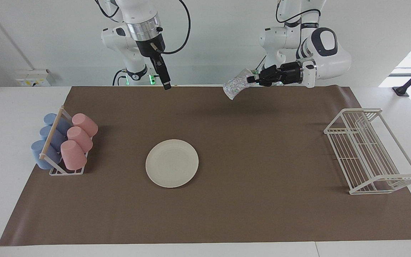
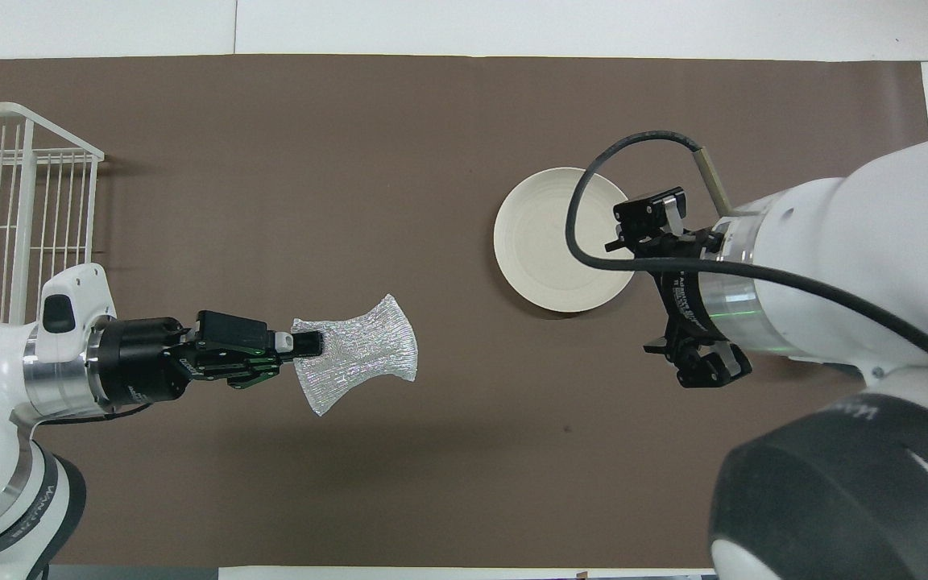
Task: Wipe plate with sponge
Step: 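Grasp the sponge from the left gripper with the right gripper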
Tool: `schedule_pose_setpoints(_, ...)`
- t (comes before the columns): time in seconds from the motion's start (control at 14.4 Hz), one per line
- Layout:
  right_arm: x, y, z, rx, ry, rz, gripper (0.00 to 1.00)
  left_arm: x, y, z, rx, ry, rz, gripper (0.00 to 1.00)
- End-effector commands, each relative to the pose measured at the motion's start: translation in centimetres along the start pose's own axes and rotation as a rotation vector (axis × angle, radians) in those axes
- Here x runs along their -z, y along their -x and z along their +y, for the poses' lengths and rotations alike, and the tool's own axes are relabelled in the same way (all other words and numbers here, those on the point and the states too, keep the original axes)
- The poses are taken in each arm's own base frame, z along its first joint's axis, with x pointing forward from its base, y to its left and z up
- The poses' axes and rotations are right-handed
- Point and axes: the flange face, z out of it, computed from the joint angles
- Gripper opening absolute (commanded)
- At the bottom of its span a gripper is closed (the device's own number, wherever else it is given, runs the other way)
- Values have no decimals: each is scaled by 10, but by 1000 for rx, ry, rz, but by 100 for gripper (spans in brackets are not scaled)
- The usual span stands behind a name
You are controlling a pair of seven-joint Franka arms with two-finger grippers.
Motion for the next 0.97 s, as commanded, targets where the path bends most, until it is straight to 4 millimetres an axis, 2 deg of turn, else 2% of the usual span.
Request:
schedule_pose_setpoints(0.0, -5, 27, 14, -81, 38, -7, 100, -10, 7, -14, -53, 33, 4, 0)
schedule_pose_setpoints(0.14, -10, 46, 17, -161, 65, -4, 99, -14, 8, -16, -51, 34, 0, 0)
schedule_pose_setpoints(0.28, -16, 85, 22, -164, 82, -7, 99, -15, 7, -16, -48, 40, 12, 0)
schedule_pose_setpoints(0.62, -44, 166, 22, -234, 40, -45, 99, -21, 10, -16, -46, 37, 1, 0)
schedule_pose_setpoints(0.69, -49, 176, 21, -217, 27, -47, 99, -21, 11, -16, -46, 40, -8, 0)
schedule_pose_setpoints(0.9, -65, 173, 11, -217, 21, -53, 99, -20, 13, -17, -43, 43, -13, 0)
